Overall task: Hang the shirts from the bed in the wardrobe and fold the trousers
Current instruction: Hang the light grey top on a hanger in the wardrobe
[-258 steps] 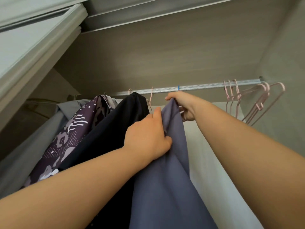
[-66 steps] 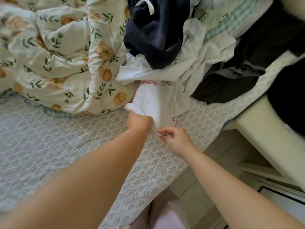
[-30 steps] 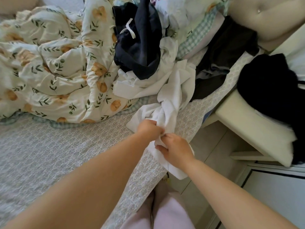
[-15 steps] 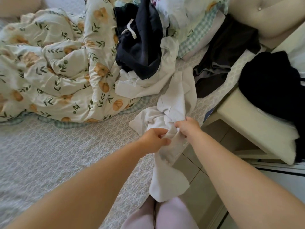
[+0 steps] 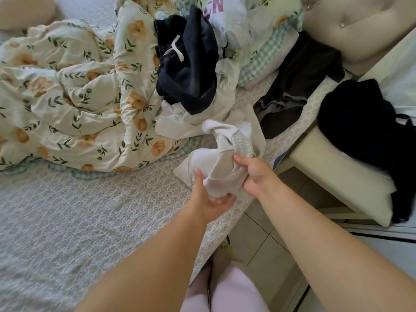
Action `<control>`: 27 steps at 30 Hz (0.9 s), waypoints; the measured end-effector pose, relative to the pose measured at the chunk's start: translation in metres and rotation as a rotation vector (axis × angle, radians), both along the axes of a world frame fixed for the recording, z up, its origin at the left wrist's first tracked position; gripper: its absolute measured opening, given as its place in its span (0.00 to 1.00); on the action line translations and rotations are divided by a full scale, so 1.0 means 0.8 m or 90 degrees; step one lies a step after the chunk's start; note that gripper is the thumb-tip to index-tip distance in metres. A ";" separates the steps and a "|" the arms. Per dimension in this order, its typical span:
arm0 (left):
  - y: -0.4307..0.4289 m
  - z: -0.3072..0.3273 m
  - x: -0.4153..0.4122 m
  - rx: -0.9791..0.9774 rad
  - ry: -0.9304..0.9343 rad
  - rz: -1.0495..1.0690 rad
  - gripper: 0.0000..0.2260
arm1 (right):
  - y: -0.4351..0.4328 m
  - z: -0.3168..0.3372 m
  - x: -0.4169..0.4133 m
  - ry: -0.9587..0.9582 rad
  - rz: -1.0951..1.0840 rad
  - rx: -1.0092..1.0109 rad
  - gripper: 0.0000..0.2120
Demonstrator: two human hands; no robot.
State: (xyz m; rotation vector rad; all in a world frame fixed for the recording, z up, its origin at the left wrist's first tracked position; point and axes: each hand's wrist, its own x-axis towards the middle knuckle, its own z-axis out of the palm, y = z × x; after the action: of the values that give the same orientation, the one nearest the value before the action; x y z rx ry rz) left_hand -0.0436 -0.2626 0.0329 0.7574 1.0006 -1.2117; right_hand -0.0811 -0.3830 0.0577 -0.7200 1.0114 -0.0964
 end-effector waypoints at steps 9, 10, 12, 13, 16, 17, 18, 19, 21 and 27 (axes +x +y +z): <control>-0.038 0.019 0.040 0.218 -0.248 -0.205 0.15 | 0.009 -0.007 -0.035 0.087 0.069 -0.030 0.17; -0.038 0.019 0.039 0.253 -0.292 -0.211 0.12 | 0.012 -0.009 -0.037 0.127 0.074 -0.031 0.18; -0.036 0.022 0.039 0.290 -0.398 -0.212 0.09 | 0.017 -0.008 -0.039 0.210 0.108 -0.041 0.18; -0.035 0.023 0.039 0.291 -0.458 -0.225 0.09 | 0.016 -0.006 -0.038 0.258 0.137 -0.070 0.18; -0.026 0.038 0.042 0.269 -0.624 -0.262 0.10 | 0.004 0.005 -0.028 0.377 0.227 -0.297 0.23; -0.023 0.043 0.044 0.263 -0.672 -0.281 0.12 | -0.003 0.010 -0.022 0.389 0.243 -0.395 0.25; -0.018 0.049 0.046 0.256 -0.710 -0.300 0.12 | -0.009 0.015 -0.015 0.381 0.260 -0.479 0.26; -0.014 0.054 0.049 0.248 -0.742 -0.317 0.12 | -0.013 0.021 -0.007 0.350 0.284 -0.551 0.25; -0.004 0.062 0.053 0.224 -0.784 -0.344 0.11 | -0.019 0.033 0.012 0.244 0.357 -0.641 0.20; 0.022 0.092 0.066 0.150 -0.831 -0.358 0.11 | -0.003 0.034 0.047 0.125 0.730 -0.820 0.26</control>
State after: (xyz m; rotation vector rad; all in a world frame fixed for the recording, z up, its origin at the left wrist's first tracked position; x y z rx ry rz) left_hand 0.0093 -0.2449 0.1068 1.7579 -0.1934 -0.7484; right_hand -0.0436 -0.3854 0.0847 -2.4236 0.4768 0.3715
